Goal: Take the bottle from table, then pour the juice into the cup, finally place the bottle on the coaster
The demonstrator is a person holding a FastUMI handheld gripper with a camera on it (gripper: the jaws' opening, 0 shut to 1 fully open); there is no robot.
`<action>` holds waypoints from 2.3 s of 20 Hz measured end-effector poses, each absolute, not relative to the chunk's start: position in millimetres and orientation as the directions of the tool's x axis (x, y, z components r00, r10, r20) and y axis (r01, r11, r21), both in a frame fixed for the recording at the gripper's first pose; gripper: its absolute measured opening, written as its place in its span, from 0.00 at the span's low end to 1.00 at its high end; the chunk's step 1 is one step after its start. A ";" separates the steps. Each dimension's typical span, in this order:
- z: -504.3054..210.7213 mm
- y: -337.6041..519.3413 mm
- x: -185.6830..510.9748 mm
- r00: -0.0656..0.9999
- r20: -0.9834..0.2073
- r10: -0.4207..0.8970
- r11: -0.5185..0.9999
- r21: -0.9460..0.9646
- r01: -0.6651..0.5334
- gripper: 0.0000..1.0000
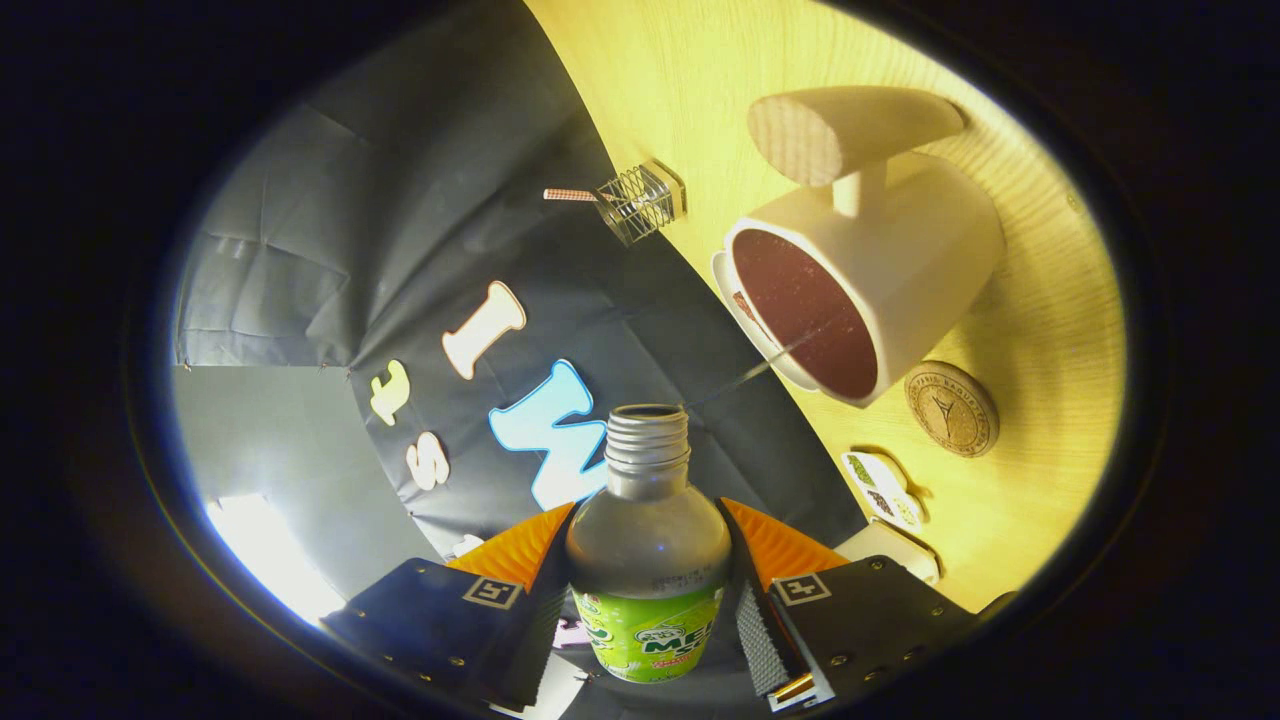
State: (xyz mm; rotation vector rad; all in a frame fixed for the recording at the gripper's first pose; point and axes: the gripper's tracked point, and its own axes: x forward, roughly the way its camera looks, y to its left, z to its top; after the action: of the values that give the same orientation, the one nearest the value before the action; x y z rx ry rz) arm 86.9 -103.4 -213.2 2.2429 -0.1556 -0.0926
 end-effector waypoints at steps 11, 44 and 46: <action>-234.7 -108.3 87.1 0.990 -0.038 -0.139 -0.593 0.804 -0.052 0.76; -226.3 -88.6 66.3 0.997 -0.075 -0.001 0.137 0.988 0.075 0.76; -219.1 -85.7 66.8 0.997 -0.075 0.003 0.199 0.977 0.073 0.76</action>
State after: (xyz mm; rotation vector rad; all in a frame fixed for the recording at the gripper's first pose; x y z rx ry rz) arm 66.8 -85.7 -219.1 1.3696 0.0655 -0.0491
